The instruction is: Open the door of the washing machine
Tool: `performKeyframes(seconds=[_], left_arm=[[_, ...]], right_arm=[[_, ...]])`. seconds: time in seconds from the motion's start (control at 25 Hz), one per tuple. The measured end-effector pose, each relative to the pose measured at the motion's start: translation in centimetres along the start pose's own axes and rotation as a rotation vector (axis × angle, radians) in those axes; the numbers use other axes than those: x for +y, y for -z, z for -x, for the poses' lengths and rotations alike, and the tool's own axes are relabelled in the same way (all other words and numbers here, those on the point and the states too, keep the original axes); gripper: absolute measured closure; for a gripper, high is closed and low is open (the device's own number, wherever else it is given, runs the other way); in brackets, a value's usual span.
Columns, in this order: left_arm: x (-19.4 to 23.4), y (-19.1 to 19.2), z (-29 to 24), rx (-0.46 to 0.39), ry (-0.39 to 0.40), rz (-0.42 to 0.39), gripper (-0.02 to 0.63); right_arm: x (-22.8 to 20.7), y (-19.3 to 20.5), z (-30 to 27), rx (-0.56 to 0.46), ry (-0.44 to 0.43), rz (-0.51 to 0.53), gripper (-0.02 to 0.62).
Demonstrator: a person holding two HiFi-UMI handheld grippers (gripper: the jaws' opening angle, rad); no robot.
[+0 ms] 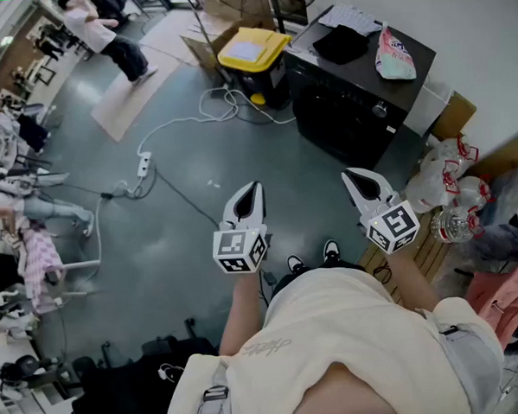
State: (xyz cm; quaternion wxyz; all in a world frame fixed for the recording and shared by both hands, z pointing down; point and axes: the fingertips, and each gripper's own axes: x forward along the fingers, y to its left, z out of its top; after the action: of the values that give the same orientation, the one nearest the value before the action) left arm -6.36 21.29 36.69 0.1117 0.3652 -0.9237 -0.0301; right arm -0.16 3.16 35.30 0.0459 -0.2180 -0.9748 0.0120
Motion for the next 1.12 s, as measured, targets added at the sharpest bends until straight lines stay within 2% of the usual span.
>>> performKeyframes(seconds=[0.36,0.8,0.84,0.88,0.92,1.12], left_arm=[[0.3,-0.1,0.4,0.004,0.011,0.002,0.589],[2.7,0.6,0.7,0.021,0.004,-0.001,0.588],[2.9,0.8,0.6,0.026,0.012,0.005,0.559],[3.0,1.1,0.5,0.032,0.021,0.011,0.475],[3.2,1.3,0.4,0.038,0.029,0.016,0.453],[4.3,1.8,0.4,0.045,0.054,0.023,0.453]], right_arm=[[0.3,0.4,-0.1,0.014,0.024,-0.02,0.594],[1.2,1.0,-1.7,0.034,0.033,-0.019,0.594],[1.3,1.1,-1.8,0.036,0.035,-0.02,0.594],[1.4,1.2,-1.9,0.039,0.038,-0.02,0.594],[1.5,1.3,-2.1,0.042,0.042,-0.02,0.594],[2.1,1.4,-3.0,0.057,0.063,-0.018,0.594]])
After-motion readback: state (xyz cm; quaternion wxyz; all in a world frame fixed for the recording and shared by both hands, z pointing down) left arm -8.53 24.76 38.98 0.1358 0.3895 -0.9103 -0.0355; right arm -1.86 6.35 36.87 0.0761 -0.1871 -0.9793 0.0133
